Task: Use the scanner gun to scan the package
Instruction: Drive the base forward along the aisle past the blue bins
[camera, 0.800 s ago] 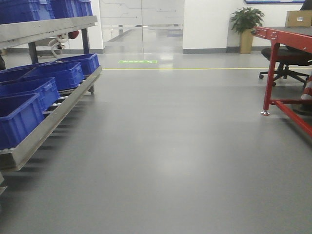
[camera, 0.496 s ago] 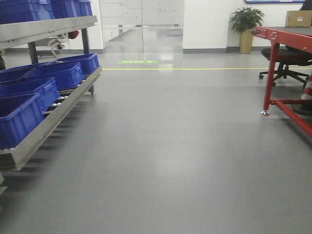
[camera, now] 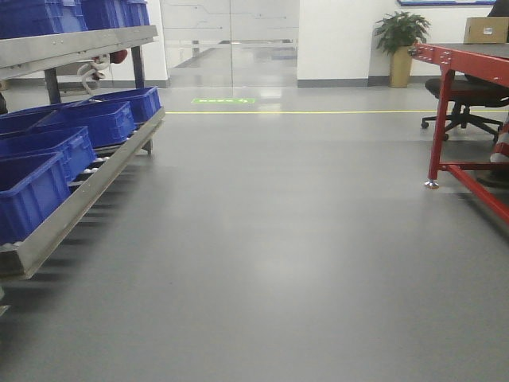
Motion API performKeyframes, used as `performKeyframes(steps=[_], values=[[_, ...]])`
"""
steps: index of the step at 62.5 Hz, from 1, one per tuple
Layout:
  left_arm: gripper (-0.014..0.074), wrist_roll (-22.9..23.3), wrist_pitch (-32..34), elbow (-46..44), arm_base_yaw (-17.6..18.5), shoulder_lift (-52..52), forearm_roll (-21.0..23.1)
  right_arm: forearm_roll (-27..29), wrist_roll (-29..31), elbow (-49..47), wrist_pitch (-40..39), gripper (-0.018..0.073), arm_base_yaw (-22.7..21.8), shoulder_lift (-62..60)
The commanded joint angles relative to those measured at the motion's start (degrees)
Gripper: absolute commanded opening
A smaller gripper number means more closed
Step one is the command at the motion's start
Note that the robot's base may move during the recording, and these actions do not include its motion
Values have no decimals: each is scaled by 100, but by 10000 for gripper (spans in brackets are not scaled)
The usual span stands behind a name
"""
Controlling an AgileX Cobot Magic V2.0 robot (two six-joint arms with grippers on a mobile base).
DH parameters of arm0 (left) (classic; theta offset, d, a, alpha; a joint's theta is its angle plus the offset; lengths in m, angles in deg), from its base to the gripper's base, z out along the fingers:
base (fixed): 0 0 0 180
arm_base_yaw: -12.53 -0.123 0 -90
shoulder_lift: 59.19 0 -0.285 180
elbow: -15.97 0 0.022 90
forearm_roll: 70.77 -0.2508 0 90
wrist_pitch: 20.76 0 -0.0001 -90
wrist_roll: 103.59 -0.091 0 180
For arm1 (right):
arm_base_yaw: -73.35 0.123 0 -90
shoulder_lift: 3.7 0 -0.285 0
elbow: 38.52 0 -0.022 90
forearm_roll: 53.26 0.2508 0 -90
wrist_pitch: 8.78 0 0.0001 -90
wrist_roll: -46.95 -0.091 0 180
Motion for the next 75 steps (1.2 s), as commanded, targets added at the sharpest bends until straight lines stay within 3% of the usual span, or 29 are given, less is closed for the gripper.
performKeyframes(steps=[1,75], values=[[-111,12,108,-7,-2,24,-9,-18,3,7,-139,-162,-13,-20],[-111,12,108,-7,-2,24,-9,-18,3,7,-139,-162,-13,-20]])
